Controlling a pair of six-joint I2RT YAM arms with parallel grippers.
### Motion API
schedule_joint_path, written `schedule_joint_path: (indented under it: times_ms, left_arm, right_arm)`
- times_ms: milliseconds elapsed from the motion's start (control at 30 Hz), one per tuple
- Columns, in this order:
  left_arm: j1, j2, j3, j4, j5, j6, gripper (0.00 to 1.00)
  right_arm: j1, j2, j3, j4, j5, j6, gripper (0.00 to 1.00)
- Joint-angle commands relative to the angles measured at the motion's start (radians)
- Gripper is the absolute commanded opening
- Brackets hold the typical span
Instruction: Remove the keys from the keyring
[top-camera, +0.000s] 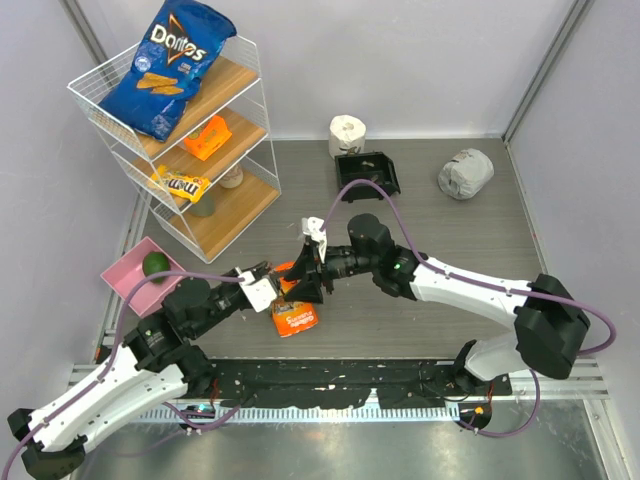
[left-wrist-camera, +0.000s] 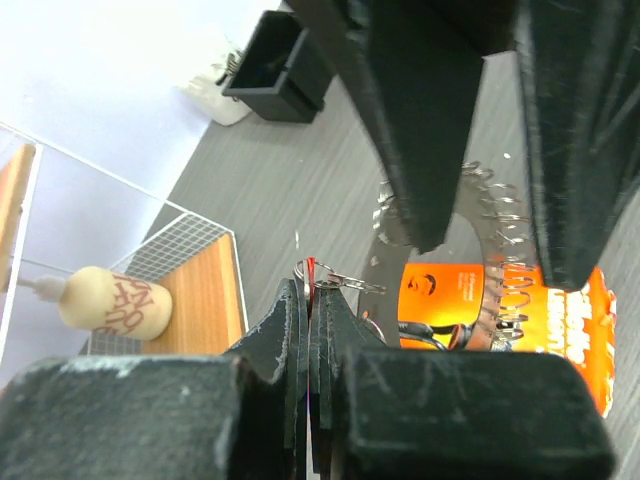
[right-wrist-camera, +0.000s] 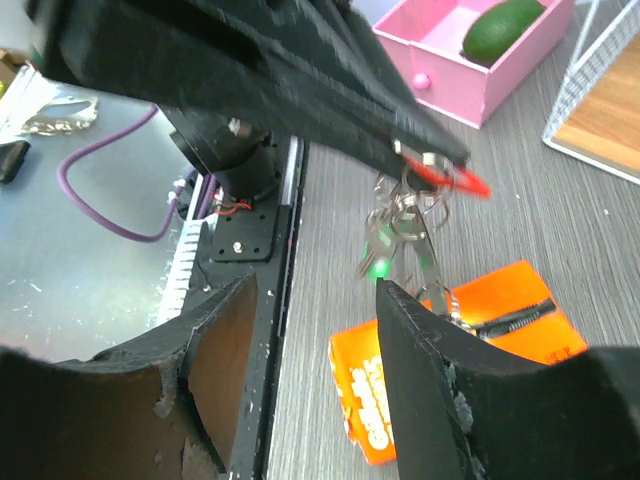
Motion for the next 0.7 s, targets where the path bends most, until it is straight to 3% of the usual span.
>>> schedule_joint_path:
  times_ms: [0, 167, 433, 667]
  left_arm:
    - [0.007, -0.018, 0.039, 0.165, -0.007, 0.009, 0.00]
    - [0.007, -0.021, 0.040, 0.165, 0.016, 0.005, 0.00]
    - [0.007, -0.014, 0.040, 0.163, 0.040, 0.001, 0.00]
    - [0.007, 0.003, 0.043, 0.154, 0.110, 0.004, 0.00]
  right_arm:
    - [-0.001, -0.073, -0.060, 0.069, 0.113, -0.015, 0.57]
    - [-0.003, -0.125, -0.126, 0.140, 0.189, -0.018, 0.55]
    - [-0.003, -0.131, -0.132, 0.157, 0.172, -0.012, 0.42]
    - [-0.003, -0.217, -0.202, 0.221, 0.187, -0.020, 0.40]
